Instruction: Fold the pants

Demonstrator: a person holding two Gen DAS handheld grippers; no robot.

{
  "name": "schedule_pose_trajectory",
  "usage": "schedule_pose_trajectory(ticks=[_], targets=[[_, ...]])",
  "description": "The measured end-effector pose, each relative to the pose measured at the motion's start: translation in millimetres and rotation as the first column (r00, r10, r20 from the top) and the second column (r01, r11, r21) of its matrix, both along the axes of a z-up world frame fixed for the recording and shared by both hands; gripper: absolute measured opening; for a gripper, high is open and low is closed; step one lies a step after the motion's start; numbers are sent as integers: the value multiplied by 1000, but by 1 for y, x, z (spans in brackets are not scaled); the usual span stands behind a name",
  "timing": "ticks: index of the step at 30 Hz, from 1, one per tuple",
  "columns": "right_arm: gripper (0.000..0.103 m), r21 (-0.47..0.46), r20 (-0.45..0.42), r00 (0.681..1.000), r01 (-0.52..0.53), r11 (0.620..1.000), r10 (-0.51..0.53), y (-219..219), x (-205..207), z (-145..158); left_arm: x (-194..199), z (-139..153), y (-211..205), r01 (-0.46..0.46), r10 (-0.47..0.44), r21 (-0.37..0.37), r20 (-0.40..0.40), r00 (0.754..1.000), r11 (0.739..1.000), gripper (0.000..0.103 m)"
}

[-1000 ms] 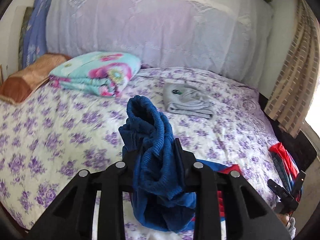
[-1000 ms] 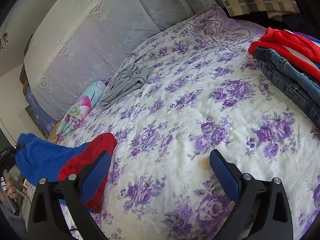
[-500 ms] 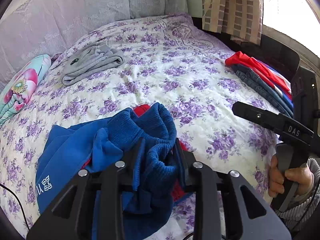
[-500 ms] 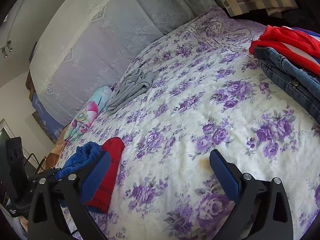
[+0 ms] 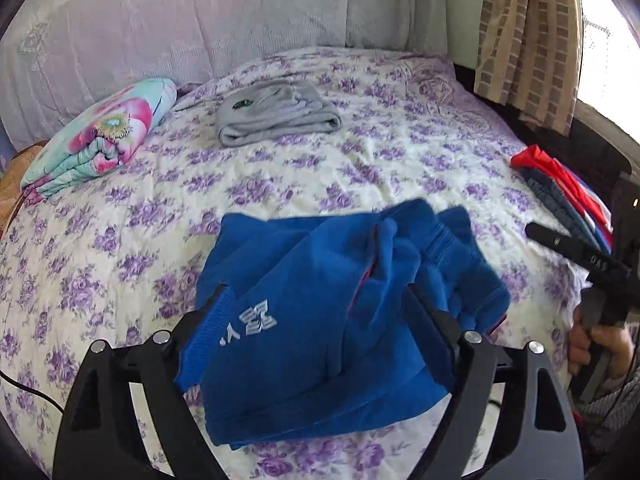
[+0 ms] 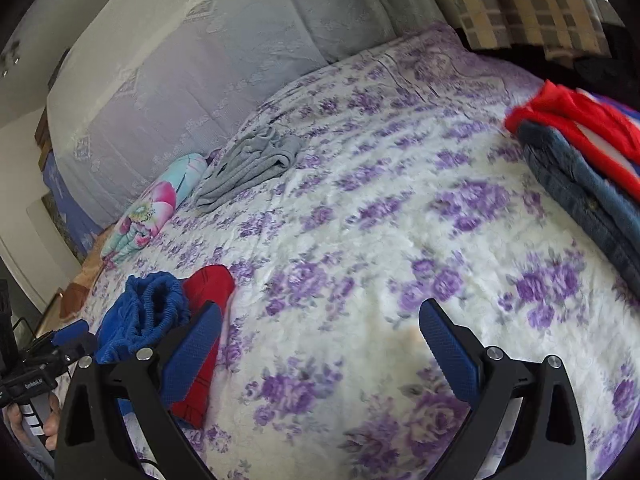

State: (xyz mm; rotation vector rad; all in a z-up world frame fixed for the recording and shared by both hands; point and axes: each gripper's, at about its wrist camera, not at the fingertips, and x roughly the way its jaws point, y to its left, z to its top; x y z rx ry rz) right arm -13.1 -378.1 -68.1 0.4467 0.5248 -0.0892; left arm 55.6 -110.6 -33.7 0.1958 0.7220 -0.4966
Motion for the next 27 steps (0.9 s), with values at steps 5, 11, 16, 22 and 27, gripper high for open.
schedule_pose_trajectory(ticks=[5,11,16,22,27], targets=[[99,-156,58,981,-175,972,186,73,26,52,-8,-38,-7,21,-20,91,-5,1000,996,83],[99,-434,-121,964,-265,861,236,150,71,37,-14,-43,1,32,-33,52,25,999,998,85],[99,-122,-126,955,-283,951,268,100,58,11,-15,-44,13,68,-68,-1,16,998,998,87],[96,170,-26,928,-362,917,371,78,48,23,-13,-44,17,81,-81,-51,9,997,995,89],[57,216,-99,900,-396,892,424,98,77,5,-15,-45,16,80,-79,-50,13,997,996,89]])
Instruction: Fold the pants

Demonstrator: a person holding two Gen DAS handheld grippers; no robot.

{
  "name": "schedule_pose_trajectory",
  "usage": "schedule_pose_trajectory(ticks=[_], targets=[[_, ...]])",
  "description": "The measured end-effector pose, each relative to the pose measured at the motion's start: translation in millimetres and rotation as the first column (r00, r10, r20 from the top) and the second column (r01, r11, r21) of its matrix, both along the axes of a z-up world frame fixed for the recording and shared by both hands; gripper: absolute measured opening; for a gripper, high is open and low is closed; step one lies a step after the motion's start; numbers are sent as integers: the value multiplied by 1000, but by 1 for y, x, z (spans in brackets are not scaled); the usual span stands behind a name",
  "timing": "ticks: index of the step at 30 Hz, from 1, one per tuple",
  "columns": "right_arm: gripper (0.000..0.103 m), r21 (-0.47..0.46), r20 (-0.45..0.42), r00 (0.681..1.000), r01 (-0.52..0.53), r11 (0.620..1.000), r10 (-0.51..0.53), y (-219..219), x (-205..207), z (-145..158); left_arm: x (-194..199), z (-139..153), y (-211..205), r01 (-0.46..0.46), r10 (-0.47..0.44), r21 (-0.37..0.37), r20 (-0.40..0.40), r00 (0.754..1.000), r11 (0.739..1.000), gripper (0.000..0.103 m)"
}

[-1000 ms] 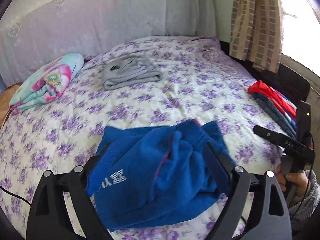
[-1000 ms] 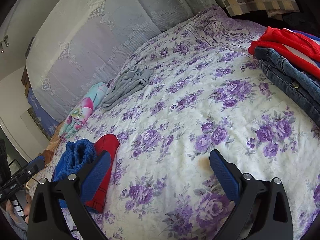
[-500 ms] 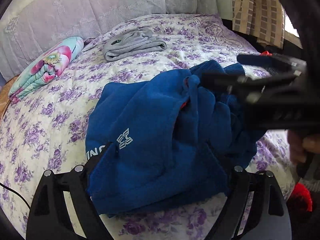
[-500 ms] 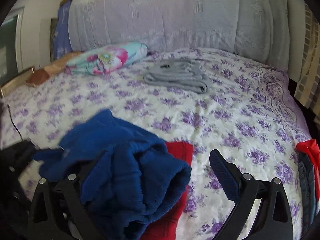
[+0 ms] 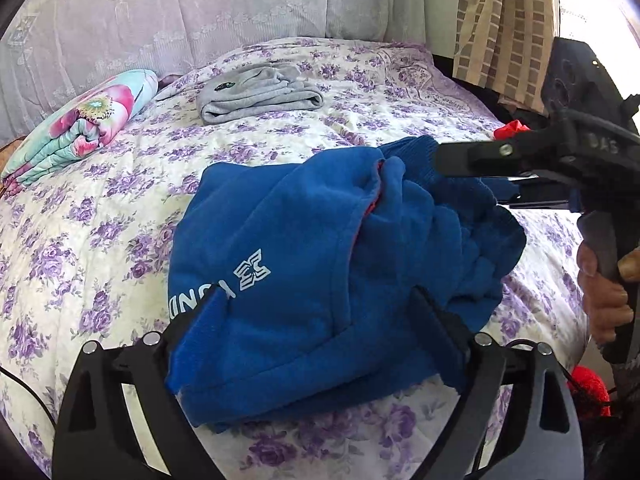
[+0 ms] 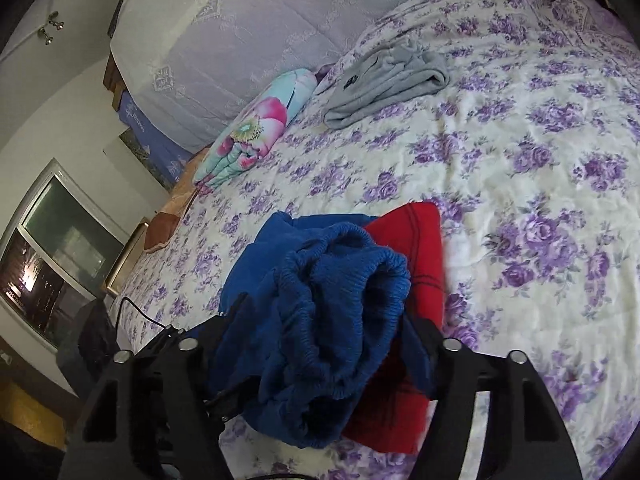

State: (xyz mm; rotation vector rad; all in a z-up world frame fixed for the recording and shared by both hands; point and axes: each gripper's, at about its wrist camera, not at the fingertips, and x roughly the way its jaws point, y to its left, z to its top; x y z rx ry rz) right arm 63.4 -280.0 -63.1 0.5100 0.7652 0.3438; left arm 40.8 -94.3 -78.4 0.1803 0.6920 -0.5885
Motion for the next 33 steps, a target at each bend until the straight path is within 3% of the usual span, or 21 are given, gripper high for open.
schedule_pose_trajectory(ticks=[2,3,7,10,11,13,14,15,16,20,23,25,28,30,31,32,33], targets=[[32,-12,-16,1000,-3,1000,3,3,13,-8,0,1,0,-4,4,-4,1,1000,1000,90],[26,7,-8,1000,-11,1000,11,3,17,-8,1,2,0,-8,8,-6,3,1000,1000,90],[21,-55,160,986,-29,998,37,7,11,41,8,19,2,-33,34,-68,4,999,997,89],[21,-75,177,984,8,997,5,-8,10,50,13,27,-3,-21,21,-117,-7,1000,993,91],[24,-84,127,992,31,996,-20,-17,13,36,14,23,-10,-8,6,-99,-23,1000,995,93],[40,-104,-37,996,75,992,-80,-34,22,-9,14,9,-24,-12,12,-13,-18,1000,1000,96],[65,-63,-79,990,111,992,-116,-45,18,-24,10,5,-29,-10,10,31,4,1000,999,96],[74,0,-84,987,137,991,-137,-55,10,-29,4,4,-32,1,-3,61,31,1000,998,96],[74,29,-71,988,141,990,-138,-60,3,-24,-2,5,-31,17,-20,73,50,999,997,96],[73,-115,124,973,209,971,-195,-54,-16,34,-2,20,-6,40,-41,-31,-5,999,999,96],[63,-140,211,976,91,986,-60,-21,-7,66,8,37,19,-31,29,-144,-13,999,989,96],[53,-136,205,977,-30,990,58,9,11,73,20,40,29,-73,63,-197,-55,996,978,96],[49,-96,129,975,-167,981,178,51,46,60,37,19,23,-81,54,-145,-181,982,986,96],[49,-73,35,969,-240,968,243,73,67,38,36,-6,16,-77,56,-73,-249,967,994,98],[44,-78,-41,967,-254,964,251,79,79,21,35,-17,16,-71,44,-85,-287,957,994,98],[37,-102,-82,968,-244,964,237,79,86,8,32,-22,21,-79,44,-110,-288,956,991,98],[9,-141,-93,973,-221,965,210,75,90,0,28,-21,23,-79,44,-117,-274,961,990,98]])
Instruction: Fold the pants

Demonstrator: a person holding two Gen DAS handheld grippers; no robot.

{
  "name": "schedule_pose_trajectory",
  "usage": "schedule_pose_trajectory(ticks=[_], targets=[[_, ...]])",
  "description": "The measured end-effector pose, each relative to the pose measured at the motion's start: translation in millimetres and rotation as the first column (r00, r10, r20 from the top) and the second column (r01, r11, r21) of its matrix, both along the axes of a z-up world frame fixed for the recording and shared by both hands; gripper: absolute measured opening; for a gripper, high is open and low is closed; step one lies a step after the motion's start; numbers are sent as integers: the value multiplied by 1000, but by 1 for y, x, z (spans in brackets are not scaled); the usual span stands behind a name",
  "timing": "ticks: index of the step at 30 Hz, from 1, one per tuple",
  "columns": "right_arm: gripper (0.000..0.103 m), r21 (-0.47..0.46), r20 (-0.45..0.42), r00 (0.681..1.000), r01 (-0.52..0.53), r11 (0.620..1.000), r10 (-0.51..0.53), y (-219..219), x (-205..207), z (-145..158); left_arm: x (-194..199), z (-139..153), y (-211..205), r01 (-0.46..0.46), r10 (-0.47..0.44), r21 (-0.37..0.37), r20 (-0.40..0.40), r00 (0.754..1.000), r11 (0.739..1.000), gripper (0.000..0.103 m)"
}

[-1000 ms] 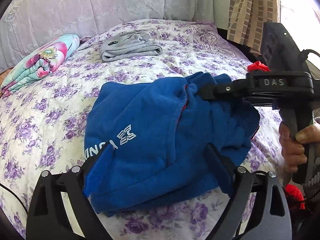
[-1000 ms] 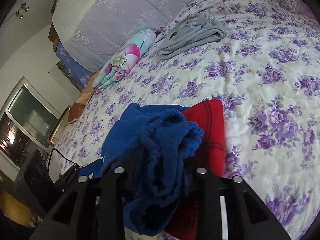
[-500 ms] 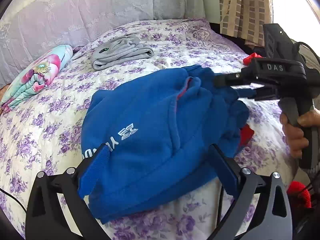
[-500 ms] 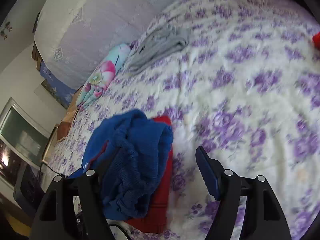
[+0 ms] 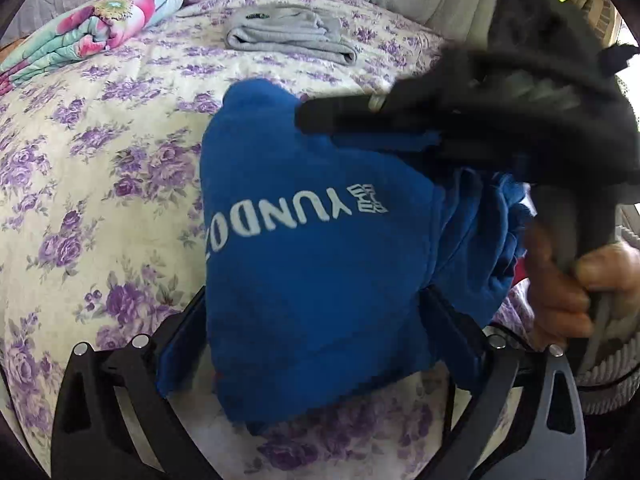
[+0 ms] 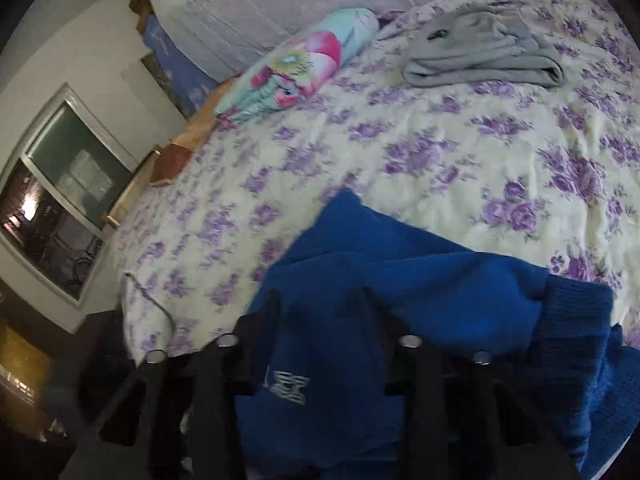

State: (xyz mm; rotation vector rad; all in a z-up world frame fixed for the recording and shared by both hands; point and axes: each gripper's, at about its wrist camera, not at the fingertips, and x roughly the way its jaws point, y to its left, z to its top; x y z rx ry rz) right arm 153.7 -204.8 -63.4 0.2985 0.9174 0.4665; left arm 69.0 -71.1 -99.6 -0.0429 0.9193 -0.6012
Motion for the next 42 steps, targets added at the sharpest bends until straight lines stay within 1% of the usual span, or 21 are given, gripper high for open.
schedule_pose_trajectory(ticks=[1,3,5,6,8,9,12,14,15,16,18,20,22,25,27,29,31,34,39,40,42], targets=[[0,-35,-1,999,40,999,-40,-9,4,-4,-1,1,1,12,-12,1,1,1000,1000,98],[0,42,-21,996,83,996,-82,-27,5,-3,0,3,6,17,-18,-28,-12,1000,999,98],[0,9,37,993,112,994,-112,-29,-6,11,0,7,10,12,-13,-50,-17,1000,999,98],[6,0,79,989,122,993,-121,-28,-14,21,-2,11,13,5,-5,-54,-4,1000,999,98],[8,12,126,987,99,995,-100,-23,-23,36,-4,23,20,-18,21,-57,45,999,998,97],[12,9,136,987,82,997,-82,-19,-22,40,-6,30,25,-30,35,-67,71,997,997,97],[48,-59,138,988,83,995,-74,-6,-14,36,-1,46,33,-71,78,-82,97,992,994,97],[47,-134,105,989,118,984,-104,-8,-4,17,8,41,26,-91,92,-11,79,993,996,97],[40,-157,94,988,134,978,-120,-12,-1,8,16,33,23,-108,106,27,62,992,994,99],[25,-185,103,985,154,971,-137,-16,-1,2,22,23,21,-99,98,26,23,995,995,99],[19,-197,121,982,169,966,-148,-24,-8,6,26,12,27,-102,101,-23,-40,994,994,99],[25,-160,145,976,183,970,-160,-33,-22,17,26,20,39,-104,102,-58,-40,994,993,99],[50,-137,219,968,154,978,-122,-36,-46,33,31,37,51,-148,149,-31,25,989,988,99],[53,-172,242,969,93,981,-50,-26,-74,40,61,60,63,-191,192,-26,83,978,981,99],[58,-182,220,975,69,981,-27,-20,-87,31,85,68,59,-191,190,3,108,976,982,99],[59,-193,186,982,66,979,-30,-19,-93,16,105,69,42,-155,144,77,131,981,985,97],[60,-186,171,985,72,980,-40,-20,-97,5,113,70,24,-77,59,116,148,987,990,97],[63,-188,176,984,65,980,-31,-18,-102,2,110,63,-1,18,-46,185,148,988,983,97],[73,-223,187,982,46,974,-3,-8,-104,0,135,26,-15,29,-47,274,61,997,961,97],[74,-230,190,982,41,972,3,-7,-105,-1,146,16,-13,22,-33,279,36,999,960,97],[74,-228,192,981,38,973,7,-6,-106,-1,162,1,-6,32,-25,235,-36,999,971,98]])
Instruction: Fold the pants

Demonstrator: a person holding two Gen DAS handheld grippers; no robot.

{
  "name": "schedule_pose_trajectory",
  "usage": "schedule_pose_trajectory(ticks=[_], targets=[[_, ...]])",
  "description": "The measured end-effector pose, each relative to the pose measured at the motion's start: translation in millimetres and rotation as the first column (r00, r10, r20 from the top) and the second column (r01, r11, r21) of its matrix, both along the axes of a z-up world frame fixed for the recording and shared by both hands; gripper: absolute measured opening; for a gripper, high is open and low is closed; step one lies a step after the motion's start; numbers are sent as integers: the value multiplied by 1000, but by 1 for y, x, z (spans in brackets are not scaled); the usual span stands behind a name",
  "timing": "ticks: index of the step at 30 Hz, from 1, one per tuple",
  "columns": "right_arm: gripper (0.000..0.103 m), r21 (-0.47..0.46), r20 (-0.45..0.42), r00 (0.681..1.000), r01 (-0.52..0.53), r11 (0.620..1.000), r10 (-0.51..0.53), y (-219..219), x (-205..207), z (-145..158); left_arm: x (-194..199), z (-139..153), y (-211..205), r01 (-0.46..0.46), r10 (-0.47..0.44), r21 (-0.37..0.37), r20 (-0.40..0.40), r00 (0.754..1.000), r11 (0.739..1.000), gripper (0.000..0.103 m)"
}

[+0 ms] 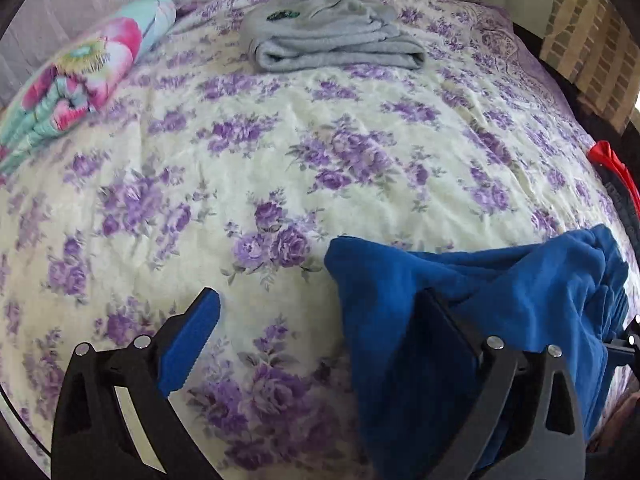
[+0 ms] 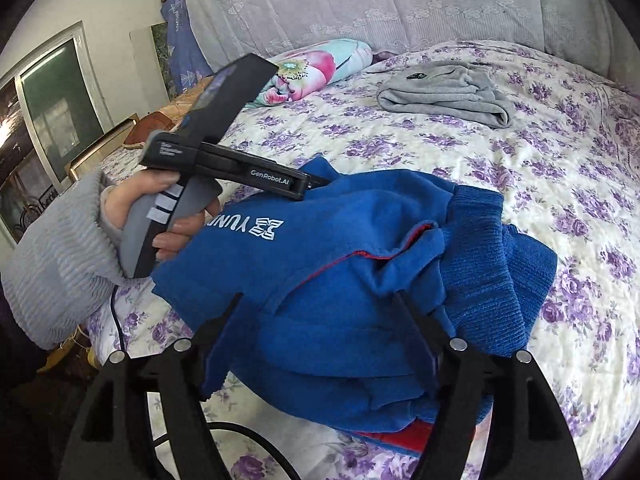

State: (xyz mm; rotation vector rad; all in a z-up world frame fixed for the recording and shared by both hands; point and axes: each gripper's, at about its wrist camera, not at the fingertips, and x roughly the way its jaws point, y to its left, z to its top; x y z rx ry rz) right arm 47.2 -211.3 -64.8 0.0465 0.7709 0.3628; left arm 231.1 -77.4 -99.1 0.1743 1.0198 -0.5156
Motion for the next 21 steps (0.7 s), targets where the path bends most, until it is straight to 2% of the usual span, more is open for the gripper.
schedule_pose_trajectory(ticks=[1,6,10,11,13,16,19,21], targets=[[74,8,-1,1000,-1,1000,1,-1,0,0,5,-4,3,-5,4,-15,-9,1000,1000,99],[74,28,-2,1000,3,1000,-3,-4,3,0,9,7,3,-110,109,-1,93,990,994,99],[75,26,1,1000,3,1000,-3,-3,3,-1,4,19,14,-182,188,-59,127,974,982,99],[75,25,1,1000,2,1000,-2,-3,3,-2,0,25,18,-198,208,-84,142,968,977,99],[79,24,6,1000,-7,1000,7,-2,2,-2,-9,39,32,-276,290,-97,188,938,956,97],[79,17,38,999,4,1000,-5,0,-5,4,-29,57,46,-238,264,-164,159,951,957,97],[79,72,80,997,7,997,-13,-5,-14,17,-64,65,42,-184,210,-143,195,958,972,97],[82,61,90,996,14,998,-19,-8,-16,21,-86,64,37,-157,181,-128,196,964,979,97]])
